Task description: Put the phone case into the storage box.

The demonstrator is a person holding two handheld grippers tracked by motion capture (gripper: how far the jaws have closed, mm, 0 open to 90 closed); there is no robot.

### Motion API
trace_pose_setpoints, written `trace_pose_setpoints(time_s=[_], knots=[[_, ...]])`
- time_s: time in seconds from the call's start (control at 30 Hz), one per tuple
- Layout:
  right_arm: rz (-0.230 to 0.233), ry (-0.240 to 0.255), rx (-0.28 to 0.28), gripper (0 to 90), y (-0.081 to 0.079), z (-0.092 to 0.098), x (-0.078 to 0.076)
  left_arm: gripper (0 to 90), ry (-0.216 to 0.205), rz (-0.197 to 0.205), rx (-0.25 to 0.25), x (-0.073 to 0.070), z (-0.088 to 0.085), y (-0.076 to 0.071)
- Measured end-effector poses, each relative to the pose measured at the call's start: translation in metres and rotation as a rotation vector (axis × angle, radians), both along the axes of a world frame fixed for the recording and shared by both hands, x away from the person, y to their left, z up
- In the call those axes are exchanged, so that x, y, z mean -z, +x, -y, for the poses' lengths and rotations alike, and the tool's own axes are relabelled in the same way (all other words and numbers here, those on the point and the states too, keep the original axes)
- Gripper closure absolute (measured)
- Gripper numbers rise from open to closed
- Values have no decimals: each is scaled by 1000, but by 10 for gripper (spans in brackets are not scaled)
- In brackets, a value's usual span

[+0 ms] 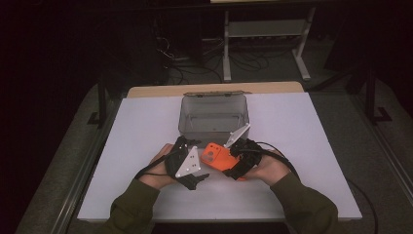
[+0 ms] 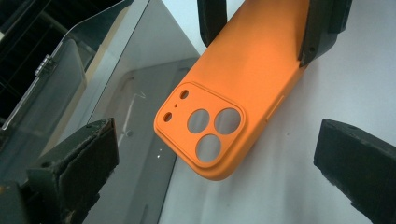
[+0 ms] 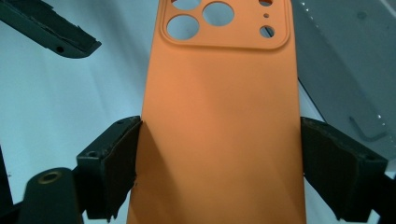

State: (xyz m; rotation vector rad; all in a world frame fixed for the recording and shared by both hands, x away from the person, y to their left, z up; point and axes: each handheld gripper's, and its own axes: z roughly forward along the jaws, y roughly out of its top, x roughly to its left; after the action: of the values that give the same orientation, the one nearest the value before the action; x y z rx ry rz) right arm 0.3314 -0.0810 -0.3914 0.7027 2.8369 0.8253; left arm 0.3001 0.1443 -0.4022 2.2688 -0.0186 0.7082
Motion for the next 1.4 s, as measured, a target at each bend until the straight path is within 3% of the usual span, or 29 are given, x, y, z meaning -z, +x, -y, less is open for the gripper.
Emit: trace_pose_setpoints(time_s=[1.0,1.4], knots=[[3,2,3,155,0,0,-1,0,59,105,20,3,4,-7],[7,3,5,155,0,1,-2,0,84,173,20,6,6,-10]])
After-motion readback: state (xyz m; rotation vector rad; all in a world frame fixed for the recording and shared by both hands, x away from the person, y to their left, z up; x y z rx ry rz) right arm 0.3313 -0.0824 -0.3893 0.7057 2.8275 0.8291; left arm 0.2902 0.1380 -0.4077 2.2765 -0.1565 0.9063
